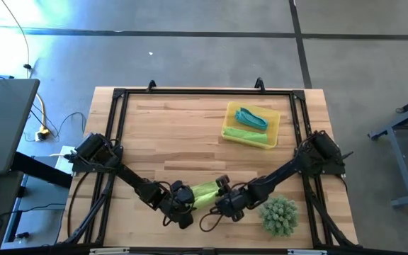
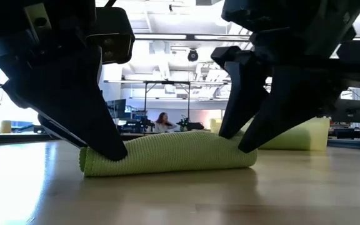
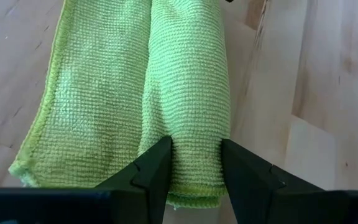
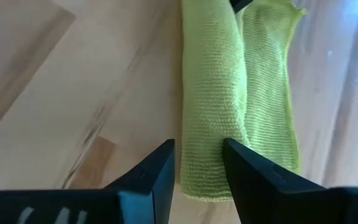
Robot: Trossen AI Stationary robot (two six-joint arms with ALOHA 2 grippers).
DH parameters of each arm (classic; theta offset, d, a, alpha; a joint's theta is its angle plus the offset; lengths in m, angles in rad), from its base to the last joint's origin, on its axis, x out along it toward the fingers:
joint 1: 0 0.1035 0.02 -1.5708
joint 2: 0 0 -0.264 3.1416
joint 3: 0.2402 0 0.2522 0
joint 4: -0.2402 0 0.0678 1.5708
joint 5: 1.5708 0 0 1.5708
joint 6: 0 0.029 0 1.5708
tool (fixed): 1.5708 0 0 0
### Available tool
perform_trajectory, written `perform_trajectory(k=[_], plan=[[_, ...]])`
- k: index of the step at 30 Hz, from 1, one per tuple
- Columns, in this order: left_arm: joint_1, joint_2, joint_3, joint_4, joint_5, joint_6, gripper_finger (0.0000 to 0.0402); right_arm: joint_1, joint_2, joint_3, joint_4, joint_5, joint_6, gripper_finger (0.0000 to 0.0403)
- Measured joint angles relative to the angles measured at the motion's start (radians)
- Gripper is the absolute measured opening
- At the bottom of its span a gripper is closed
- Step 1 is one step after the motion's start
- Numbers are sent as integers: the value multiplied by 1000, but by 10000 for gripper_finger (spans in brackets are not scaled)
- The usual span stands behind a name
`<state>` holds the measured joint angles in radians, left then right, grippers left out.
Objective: Roll microfiber towels into tight, uniform cylinder then place into a basket
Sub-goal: Roll the green microfiber towel
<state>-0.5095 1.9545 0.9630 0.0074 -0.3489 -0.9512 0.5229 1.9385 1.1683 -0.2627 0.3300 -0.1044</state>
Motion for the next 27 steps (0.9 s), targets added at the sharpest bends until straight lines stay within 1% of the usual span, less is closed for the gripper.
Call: perform_trajectory(k=[3, 8, 13, 21, 24, 27], plan=[[0, 0, 0, 0, 0, 0, 130, -16, 0, 0, -1, -39, 0, 129], [0, 0, 0, 1, 0, -13, 130, -42, 0, 0, 0, -71, 2, 129], [0, 0, 0, 2, 0, -18, 130, -73, 23, 0, 6, -131, 52, 129], [0, -2, 0, 1, 8, -18, 130, -78, 69, 5, 4, -131, 74, 129], [0, -22, -2, 0, 44, -16, 130, -80, 70, 5, -2, -135, 105, 127], [0, -53, -6, -10, 59, -17, 130, -80, 71, 5, -12, -138, 107, 115]])
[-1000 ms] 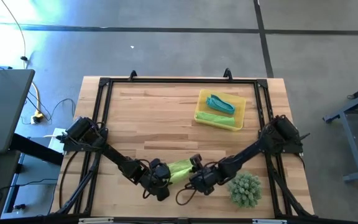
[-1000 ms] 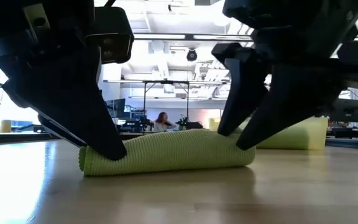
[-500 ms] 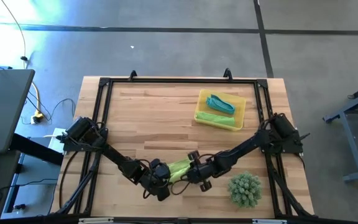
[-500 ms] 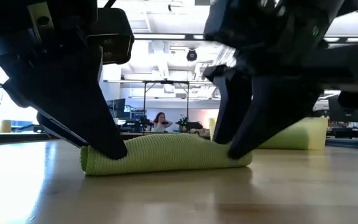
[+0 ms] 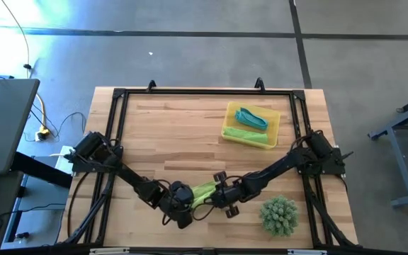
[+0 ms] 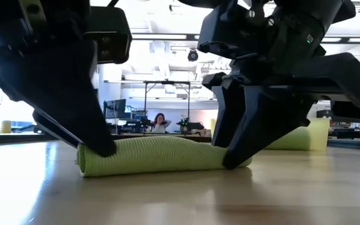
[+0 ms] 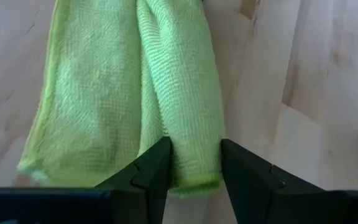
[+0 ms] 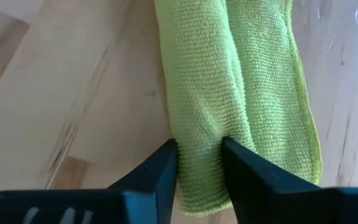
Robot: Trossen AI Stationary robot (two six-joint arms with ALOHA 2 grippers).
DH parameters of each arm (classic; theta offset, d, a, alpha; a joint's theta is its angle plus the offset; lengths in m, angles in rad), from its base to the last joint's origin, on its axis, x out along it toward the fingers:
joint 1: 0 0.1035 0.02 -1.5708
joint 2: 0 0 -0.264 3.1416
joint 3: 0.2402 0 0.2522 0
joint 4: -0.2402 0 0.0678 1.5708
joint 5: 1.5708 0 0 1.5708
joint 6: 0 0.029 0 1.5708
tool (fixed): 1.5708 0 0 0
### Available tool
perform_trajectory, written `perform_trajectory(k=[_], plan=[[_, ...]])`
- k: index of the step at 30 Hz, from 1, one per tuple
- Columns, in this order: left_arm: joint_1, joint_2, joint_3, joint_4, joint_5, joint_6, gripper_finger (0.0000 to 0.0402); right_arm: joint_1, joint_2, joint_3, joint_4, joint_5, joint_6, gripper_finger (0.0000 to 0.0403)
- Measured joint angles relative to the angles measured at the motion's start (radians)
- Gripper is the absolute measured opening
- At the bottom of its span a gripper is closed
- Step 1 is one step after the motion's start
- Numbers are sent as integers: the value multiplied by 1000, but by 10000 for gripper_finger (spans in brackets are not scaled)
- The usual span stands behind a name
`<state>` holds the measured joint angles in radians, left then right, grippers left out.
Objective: Roll microfiber towels into tight, uniform cylinder then place into a basket
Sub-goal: Roll the green microfiber towel
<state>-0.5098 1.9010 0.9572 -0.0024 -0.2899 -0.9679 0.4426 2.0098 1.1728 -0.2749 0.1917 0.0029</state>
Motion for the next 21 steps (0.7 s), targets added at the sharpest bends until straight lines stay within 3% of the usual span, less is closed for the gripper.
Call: perform_trajectory(k=[7, 10, 14, 21], plan=[[-22, -67, -2, -52, 100, -3, 130, -5, 2, 0, -13, -4, 28, 45], [-47, -81, -1, -37, 92, 30, 130, -14, 1, 0, -15, -9, 71, 12], [-89, -77, 0, -8, -54, 132, 130, -42, -2, 2, -17, -97, 103, 10], [-136, -37, 1, 20, -277, 305, 130, -122, 2, 21, -24, -399, 225, 3]])
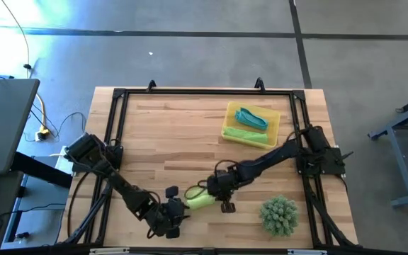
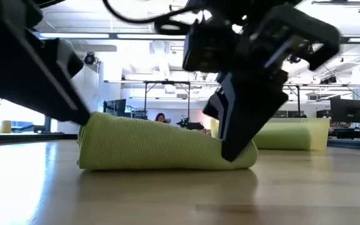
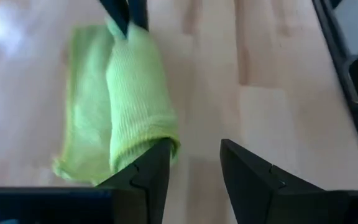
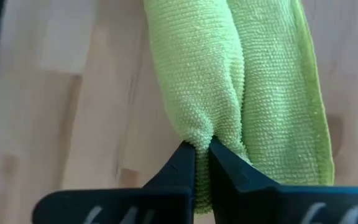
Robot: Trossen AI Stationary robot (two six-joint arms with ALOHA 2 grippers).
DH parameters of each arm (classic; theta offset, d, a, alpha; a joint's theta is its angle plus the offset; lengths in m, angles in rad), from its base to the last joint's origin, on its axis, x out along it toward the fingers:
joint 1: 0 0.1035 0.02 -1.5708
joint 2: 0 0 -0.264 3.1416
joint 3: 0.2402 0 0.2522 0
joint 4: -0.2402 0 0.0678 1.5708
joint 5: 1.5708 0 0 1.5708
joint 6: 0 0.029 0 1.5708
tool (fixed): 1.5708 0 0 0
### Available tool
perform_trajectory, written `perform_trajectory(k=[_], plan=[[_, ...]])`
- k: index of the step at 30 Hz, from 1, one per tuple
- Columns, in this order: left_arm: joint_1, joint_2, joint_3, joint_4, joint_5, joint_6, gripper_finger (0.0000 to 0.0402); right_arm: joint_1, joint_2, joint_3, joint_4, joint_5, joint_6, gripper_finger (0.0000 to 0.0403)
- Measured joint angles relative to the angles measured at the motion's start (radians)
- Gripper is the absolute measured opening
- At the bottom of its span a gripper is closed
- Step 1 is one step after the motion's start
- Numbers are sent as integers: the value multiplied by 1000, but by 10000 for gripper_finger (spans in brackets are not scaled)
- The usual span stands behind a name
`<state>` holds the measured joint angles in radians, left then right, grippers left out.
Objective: Roll microfiber towels into tight, uniform cylinder then place into a basket
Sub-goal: Roll the green microfiber towel
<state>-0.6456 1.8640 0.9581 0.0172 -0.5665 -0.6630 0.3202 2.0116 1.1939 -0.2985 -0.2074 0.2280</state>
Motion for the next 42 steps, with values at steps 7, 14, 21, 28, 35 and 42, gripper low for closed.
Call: perform_trajectory(k=[7, 14, 21, 28, 35, 42], plan=[[4, 12, 2, 96, -128, 220, 130, -76, 2, 2, 7, -173, 155, 6], [25, 13, 2, 119, -154, 361, 130, -114, 5, 0, 2, -285, 216, 6], [-14, 13, 2, 39, -162, 366, 130, -119, 5, 1, -14, -292, 220, 7], [40, 24, 3, 105, -169, 426, 130, -119, 4, 1, -14, -293, 219, 7], [98, 75, 3, 66, -96, 282, 130, -119, 4, 2, -12, -293, 217, 9], [117, 77, 6, -30, 22, 57, 130, -116, -1, 1, -11, -268, 102, 61]])
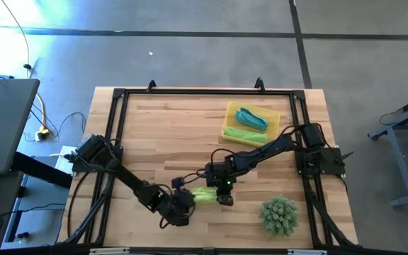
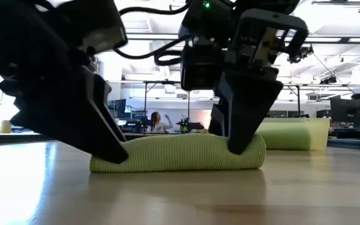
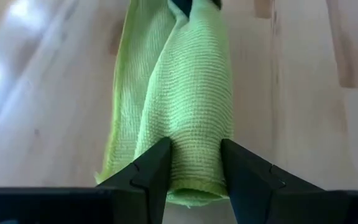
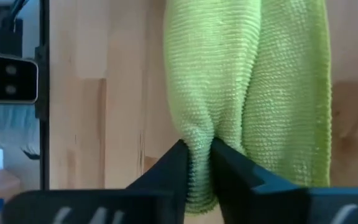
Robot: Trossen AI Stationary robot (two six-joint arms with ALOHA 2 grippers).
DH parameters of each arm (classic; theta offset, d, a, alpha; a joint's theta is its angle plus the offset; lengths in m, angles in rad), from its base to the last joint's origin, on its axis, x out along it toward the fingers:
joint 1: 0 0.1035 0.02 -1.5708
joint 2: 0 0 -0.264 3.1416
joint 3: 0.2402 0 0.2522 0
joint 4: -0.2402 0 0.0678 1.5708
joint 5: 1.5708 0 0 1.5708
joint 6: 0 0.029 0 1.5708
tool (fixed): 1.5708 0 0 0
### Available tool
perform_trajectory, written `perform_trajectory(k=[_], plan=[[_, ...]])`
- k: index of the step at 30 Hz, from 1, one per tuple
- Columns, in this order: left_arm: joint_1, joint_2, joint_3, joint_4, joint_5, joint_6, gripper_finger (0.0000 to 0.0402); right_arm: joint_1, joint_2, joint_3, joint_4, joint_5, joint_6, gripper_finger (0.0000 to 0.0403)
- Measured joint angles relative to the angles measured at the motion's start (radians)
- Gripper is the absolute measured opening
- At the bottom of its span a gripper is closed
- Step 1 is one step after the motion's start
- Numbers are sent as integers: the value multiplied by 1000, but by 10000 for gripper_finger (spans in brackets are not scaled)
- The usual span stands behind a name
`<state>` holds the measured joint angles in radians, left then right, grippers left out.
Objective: Roll microfiber towels into tight, uniform cylinder then place into a basket
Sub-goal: Roll the green microfiber towel
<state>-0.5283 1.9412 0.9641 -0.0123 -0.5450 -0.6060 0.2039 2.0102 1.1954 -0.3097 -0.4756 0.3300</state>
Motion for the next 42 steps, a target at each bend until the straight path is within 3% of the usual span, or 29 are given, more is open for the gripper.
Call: perform_trajectory(k=[5, 10, 14, 20, 24, 34, 42], plan=[[2, -2, 0, -7, 59, -125, 130, -6, -43, -2, -38, 4, -49, 112], [1, -3, 0, -17, 74, -243, 130, 1, -142, -3, -138, 73, -103, 129], [14, -3, 0, -24, 100, -344, 130, 74, -215, -3, -180, 278, -139, 130], [35, -5, -1, -26, 158, -412, 130, 273, -206, -2, -85, 729, -385, 130], [37, -5, -1, -23, 163, -413, 130, 334, -142, -2, -17, 873, -435, 133], [37, -5, -2, -20, 163, -416, 130, 306, -49, -1, -8, 841, -329, 199], [29, -43, -6, -23, 167, -411, 130, 249, -1, 5, -7, 737, -293, 178]])
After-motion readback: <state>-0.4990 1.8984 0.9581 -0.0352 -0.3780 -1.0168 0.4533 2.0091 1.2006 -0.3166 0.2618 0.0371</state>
